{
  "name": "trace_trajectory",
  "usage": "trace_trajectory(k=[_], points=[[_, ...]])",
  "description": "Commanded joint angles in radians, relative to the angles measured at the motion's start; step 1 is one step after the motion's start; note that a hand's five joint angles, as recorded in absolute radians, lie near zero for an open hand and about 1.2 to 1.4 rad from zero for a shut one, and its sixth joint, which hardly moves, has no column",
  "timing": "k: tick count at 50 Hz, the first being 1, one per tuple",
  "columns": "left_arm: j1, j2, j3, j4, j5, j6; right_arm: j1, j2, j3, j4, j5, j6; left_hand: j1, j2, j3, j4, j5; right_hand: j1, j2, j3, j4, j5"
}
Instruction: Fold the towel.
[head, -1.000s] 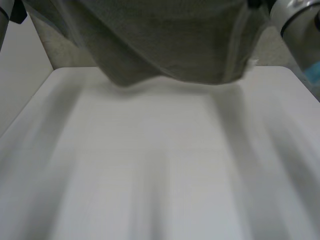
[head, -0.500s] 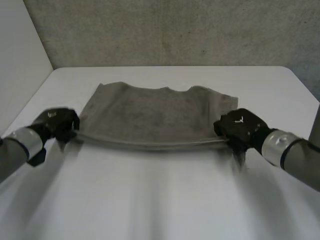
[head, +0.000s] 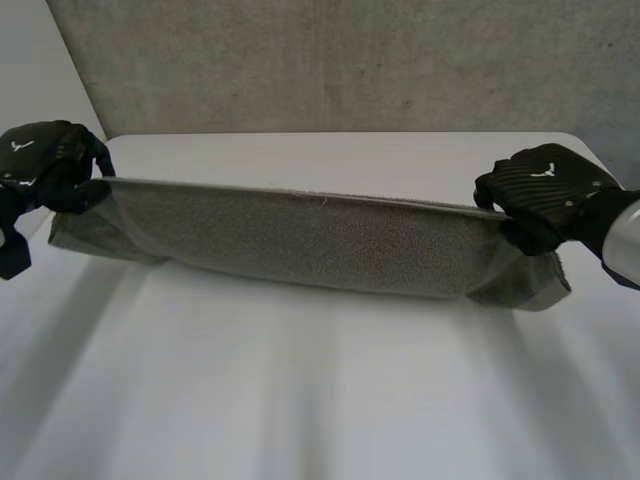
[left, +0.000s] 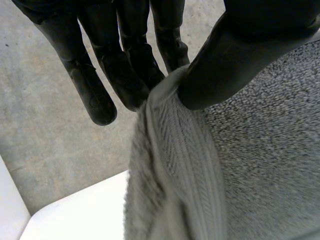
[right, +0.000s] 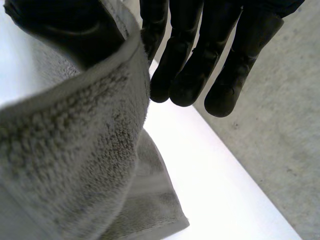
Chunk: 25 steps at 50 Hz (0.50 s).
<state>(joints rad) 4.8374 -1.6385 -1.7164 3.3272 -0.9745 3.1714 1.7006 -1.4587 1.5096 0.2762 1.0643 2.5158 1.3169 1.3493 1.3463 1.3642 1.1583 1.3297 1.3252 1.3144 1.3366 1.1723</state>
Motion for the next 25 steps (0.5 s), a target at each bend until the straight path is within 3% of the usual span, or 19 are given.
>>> trace_trajectory(k=[1,10,18,25], points=[[-0.109,-0.294,0.193,0.091,-0.021,0.005,0.021,0.253,-0.189,-0.012,0.02,-0.051,0.079,0.047,0.05,0.032,0.063,0.067,0.071,0.082,0.06,0.049],[-0.18,-0.6,0.514,0.095,-0.076,0.004,0.068,0.544,-0.452,-0.049,0.111,-0.049,0.079,0.047,0.05,0.032,0.063,0.067,0.071,0.082,0.06,0.049],[-0.231,-0.897,0.9,0.083,-0.164,0.005,0.088,0.67,-0.537,-0.155,0.155,-0.035,0.079,0.047,0.05,0.032,0.063,0.067,0.071,0.082,0.06,0.049],[-0.237,-0.988,0.994,0.069,-0.168,0.004,0.099,0.728,-0.58,-0.213,0.209,-0.035,0.079,0.047,0.05,0.032,0.063,0.067,0.071,0.082,0.06,0.049]])
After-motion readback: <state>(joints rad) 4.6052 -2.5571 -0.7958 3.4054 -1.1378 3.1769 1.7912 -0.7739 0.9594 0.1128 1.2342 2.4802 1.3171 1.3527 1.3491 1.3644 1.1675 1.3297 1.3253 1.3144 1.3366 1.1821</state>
